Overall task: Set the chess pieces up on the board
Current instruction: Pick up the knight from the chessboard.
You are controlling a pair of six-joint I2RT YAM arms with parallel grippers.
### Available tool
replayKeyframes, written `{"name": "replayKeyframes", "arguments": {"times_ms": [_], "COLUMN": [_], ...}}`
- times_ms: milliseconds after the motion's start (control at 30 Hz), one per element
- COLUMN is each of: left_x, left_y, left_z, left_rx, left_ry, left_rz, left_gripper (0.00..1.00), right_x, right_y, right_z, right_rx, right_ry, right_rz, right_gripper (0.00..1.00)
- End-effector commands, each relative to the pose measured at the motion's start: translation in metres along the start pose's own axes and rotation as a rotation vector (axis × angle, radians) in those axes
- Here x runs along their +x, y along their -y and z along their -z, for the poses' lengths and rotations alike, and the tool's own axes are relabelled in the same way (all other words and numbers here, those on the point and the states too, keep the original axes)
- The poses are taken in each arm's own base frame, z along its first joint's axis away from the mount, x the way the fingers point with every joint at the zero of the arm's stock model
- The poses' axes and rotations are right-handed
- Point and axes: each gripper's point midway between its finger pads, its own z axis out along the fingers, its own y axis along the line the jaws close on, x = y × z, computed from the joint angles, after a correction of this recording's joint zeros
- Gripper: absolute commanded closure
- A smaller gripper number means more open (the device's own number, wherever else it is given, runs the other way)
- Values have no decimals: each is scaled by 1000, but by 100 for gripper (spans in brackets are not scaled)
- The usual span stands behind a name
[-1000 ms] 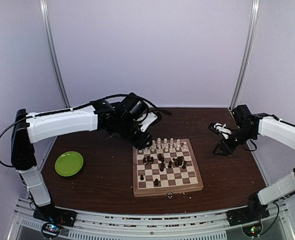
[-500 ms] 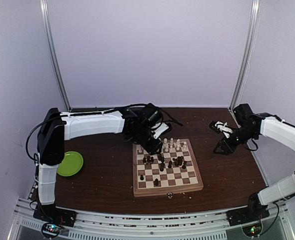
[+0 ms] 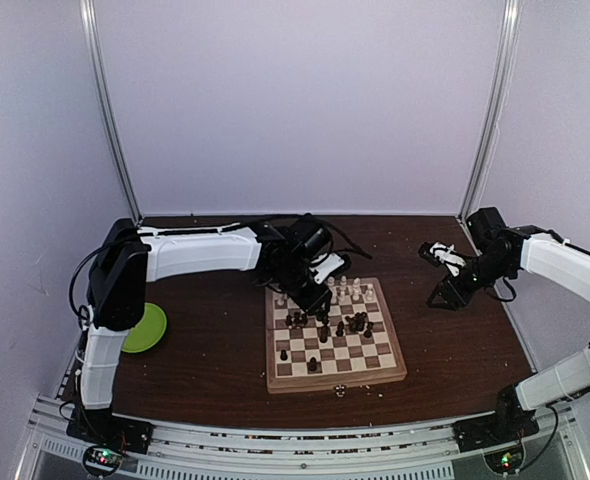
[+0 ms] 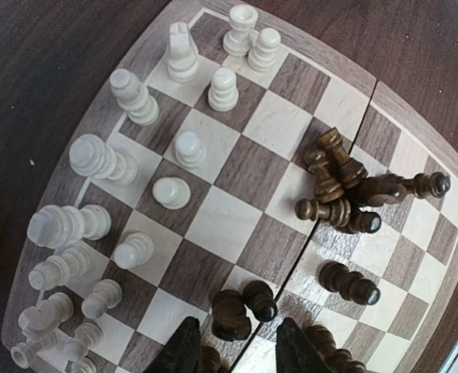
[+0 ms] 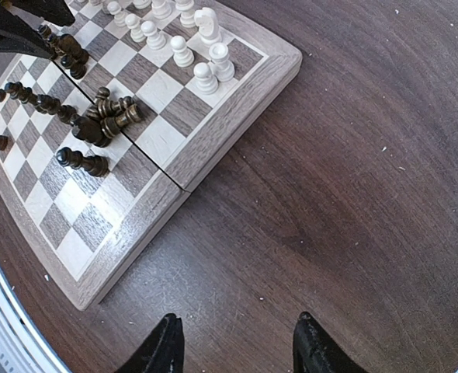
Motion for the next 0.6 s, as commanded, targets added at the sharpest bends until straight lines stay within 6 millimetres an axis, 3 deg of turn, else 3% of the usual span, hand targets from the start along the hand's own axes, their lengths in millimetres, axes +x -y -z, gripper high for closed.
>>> {"name": "replayKeyframes", "arguments": {"times_ms": [0,300,567], "left_x": [-16,-5,2], "left_y": [4,-5,-10], "left_z": [-2,-11,-13], "left_rx": [16,-27,-53], "left_ry": [43,10,-12], "left_rz": [-8,0,0], "left_gripper": [68,75,69], "right_x": [-1,1,2], "right_y": [2,3,3], "right_z": [3,1,-1], "right_rx": [23,21,19], "right_ry": [-5,-19,-23], "right_rz": [18,15,13], "right_gripper": [52,52,52]}}
